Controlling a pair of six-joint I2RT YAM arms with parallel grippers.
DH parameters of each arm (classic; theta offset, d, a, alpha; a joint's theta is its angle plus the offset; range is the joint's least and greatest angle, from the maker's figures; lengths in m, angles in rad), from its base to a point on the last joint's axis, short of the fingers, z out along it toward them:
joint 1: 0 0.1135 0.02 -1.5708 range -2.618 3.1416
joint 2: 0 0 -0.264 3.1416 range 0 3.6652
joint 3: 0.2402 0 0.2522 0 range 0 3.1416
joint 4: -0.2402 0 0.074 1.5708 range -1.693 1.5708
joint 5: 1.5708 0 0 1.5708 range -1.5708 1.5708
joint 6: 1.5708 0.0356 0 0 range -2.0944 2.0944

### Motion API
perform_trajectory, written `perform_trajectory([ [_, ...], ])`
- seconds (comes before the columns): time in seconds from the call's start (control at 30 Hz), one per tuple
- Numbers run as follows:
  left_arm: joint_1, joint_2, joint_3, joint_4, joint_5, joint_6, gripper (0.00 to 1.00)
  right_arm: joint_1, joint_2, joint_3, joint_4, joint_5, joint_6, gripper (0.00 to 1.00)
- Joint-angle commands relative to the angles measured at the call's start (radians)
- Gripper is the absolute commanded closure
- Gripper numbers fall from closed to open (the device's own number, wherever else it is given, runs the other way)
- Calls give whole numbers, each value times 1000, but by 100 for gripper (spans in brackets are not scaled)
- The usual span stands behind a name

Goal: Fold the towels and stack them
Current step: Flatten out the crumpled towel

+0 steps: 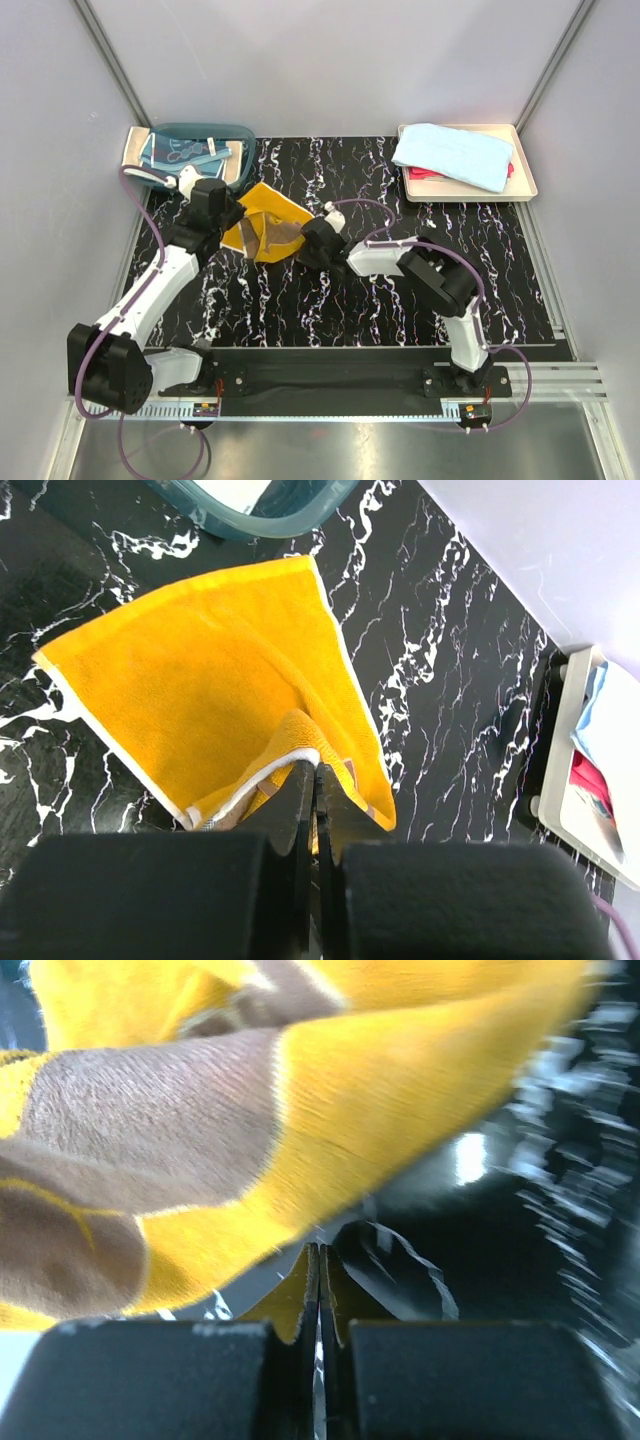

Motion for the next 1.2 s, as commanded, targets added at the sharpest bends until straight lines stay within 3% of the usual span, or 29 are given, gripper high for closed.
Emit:
perform_trajectory([
  [0.0,7,-41,22,61,46,12,100,-1,-137,-35,-71,135,-51,100],
  [0.1,5,-47,13,82,68,9,100,-9,-180,-51,-83,103,-74,100],
  [0.2,4,-29,22,88,76,9,100,-7,-158,-29,-79,37,-68,81],
  [0.23,5,-23,28,84,77,9,100,-6,-149,-35,-36,23,-50,68],
  [0.33,4,-10,42,79,74,15,100,-7,-94,-11,-1,2,-48,55],
  [0.43,5,6,65,67,65,28,100,-7,-40,34,-4,-20,-51,50],
  [0.57,8,28,102,53,60,44,100,-7,-17,38,22,1,-46,49],
  [0.9,10,45,143,30,63,59,100,-7,20,46,75,113,-80,70],
  [0.97,10,46,145,24,65,65,100,-12,18,46,82,123,-79,69],
  [1.17,14,63,155,22,59,78,100,-9,-5,12,168,66,-54,56],
])
